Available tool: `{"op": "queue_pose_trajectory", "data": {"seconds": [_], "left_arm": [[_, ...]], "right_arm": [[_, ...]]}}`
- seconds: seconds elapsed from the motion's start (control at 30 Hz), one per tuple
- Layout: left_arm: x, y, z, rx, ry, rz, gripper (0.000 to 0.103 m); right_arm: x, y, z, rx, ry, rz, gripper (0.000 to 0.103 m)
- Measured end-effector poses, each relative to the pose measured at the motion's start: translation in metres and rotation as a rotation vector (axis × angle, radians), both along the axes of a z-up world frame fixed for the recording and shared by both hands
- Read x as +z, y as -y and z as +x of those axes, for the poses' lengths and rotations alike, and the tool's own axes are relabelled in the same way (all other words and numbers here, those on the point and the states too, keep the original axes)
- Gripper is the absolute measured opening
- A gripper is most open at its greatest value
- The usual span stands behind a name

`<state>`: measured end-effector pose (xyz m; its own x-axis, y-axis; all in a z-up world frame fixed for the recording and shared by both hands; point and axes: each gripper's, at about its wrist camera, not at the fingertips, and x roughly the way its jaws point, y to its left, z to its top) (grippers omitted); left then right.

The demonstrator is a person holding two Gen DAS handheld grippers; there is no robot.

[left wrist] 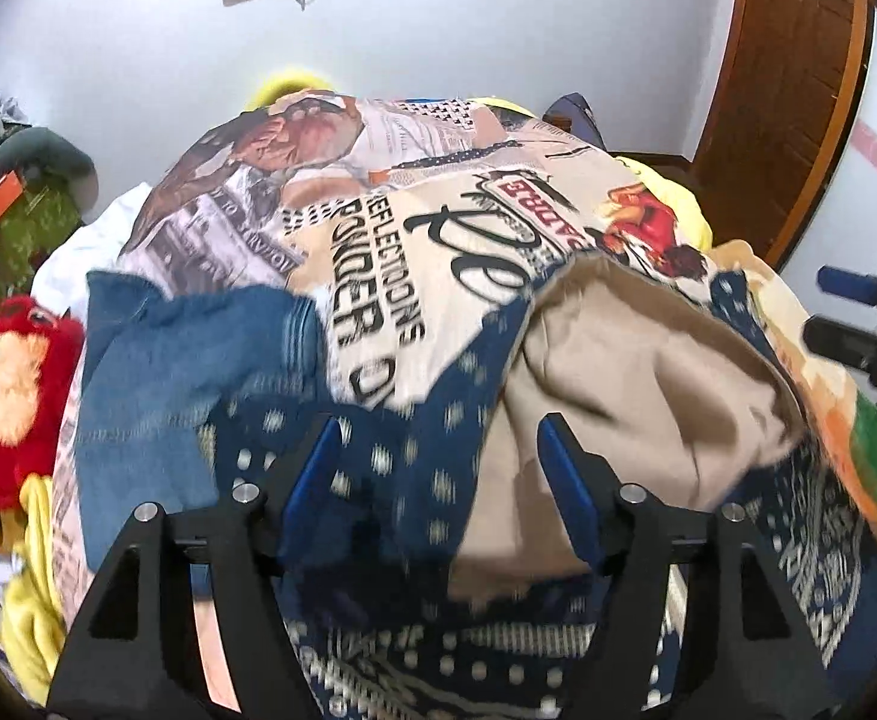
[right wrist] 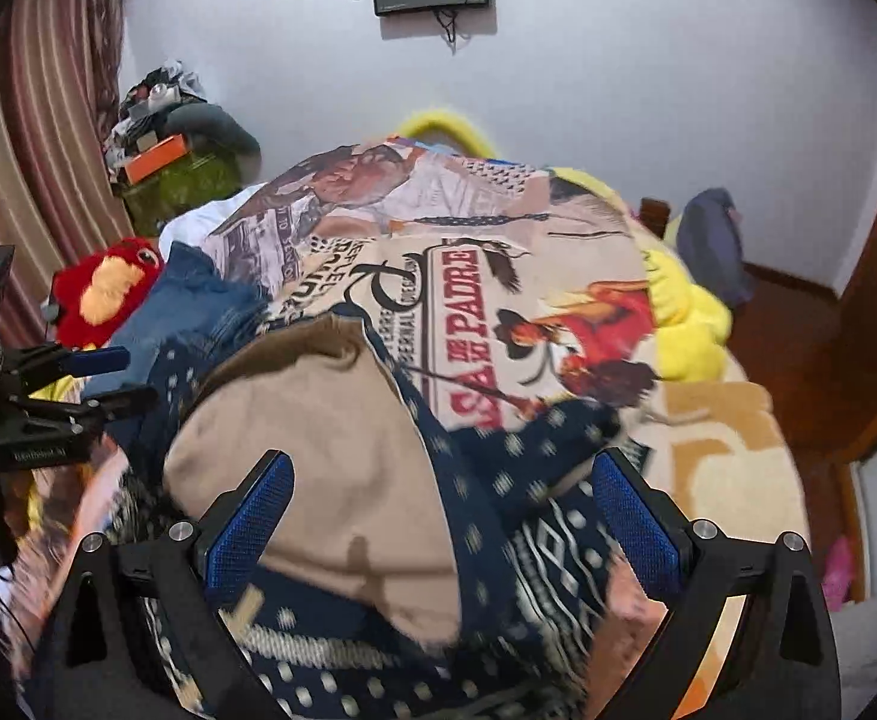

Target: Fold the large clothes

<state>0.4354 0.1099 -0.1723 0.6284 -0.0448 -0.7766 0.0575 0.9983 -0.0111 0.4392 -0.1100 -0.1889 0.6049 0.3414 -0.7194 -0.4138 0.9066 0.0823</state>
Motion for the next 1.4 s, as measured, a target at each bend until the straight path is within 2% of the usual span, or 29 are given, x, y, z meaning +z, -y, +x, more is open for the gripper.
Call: {"op": "queue_pose_trajectory", "data": {"seconds": [0.07, 0.17, 0.23, 0.27, 0.33, 0.37, 0.4, 0.43, 0.5, 0.53, 0.63, 0.8, 0.97, 1.1, 1.23, 1.33, 1.4], "left_arm": [[-0.006, 0.002, 0.02, -0.009, -0.019, -0.013, 0.067], [-0.021, 0.009, 0.045, -0.022, -0.053, -0.03, 0.067], [-0.033, 0.013, 0.058, -0.043, -0.079, -0.047, 0.067], [-0.037, 0.014, 0.062, -0.047, -0.082, -0.048, 0.067], [-0.045, 0.018, 0.07, -0.05, -0.085, -0.047, 0.059], [-0.048, 0.019, 0.074, -0.05, -0.089, -0.049, 0.048], [-0.05, 0.019, 0.076, -0.051, -0.094, -0.054, 0.036], [-0.052, 0.019, 0.079, -0.051, -0.096, -0.063, 0.03], [-0.051, 0.021, 0.079, -0.055, -0.088, -0.064, 0.014], [-0.049, 0.022, 0.076, -0.062, -0.078, -0.056, 0.011], [-0.036, 0.025, 0.065, -0.074, -0.047, -0.042, 0.008], [0.0, 0.033, 0.029, -0.109, 0.007, -0.046, 0.008], [0.03, 0.043, -0.023, -0.157, 0.047, -0.034, 0.008], [0.037, 0.05, -0.063, -0.182, 0.046, -0.019, 0.008], [0.031, 0.055, -0.101, -0.204, 0.026, -0.002, 0.008], [0.019, 0.055, -0.127, -0.215, -0.009, -0.023, 0.016], [0.009, 0.055, -0.141, -0.215, -0.033, -0.045, 0.032]], "right_arm": [[-0.01, -0.011, 0.021, -0.001, -0.04, 0.017, 0.099], [-0.027, -0.024, 0.047, 0.002, -0.101, 0.043, 0.091], [-0.041, -0.031, 0.064, 0.009, -0.153, 0.06, 0.077], [-0.049, -0.036, 0.072, 0.017, -0.187, 0.073, 0.074], [-0.06, -0.042, 0.083, 0.026, -0.226, 0.083, 0.059], [-0.066, -0.046, 0.087, 0.032, -0.244, 0.08, 0.054], [-0.07, -0.049, 0.09, 0.038, -0.251, 0.077, 0.044], [-0.073, -0.051, 0.091, 0.044, -0.256, 0.073, 0.035], [-0.076, -0.058, 0.091, 0.06, -0.246, 0.054, 0.023], [-0.076, -0.059, 0.089, 0.065, -0.233, 0.041, 0.016], [-0.066, -0.06, 0.078, 0.08, -0.186, 0.037, 0.009], [-0.03, -0.048, 0.044, 0.092, -0.127, 0.076, 0.008], [0.007, -0.033, -0.009, 0.119, -0.077, 0.092, 0.008], [0.022, -0.025, -0.055, 0.135, -0.057, 0.09, 0.008], [0.022, -0.018, -0.098, 0.148, -0.046, 0.061, 0.008], [0.013, -0.016, -0.13, 0.156, -0.063, 0.029, 0.008], [0.006, -0.015, -0.144, 0.158, -0.081, 0.009, 0.009]]}}
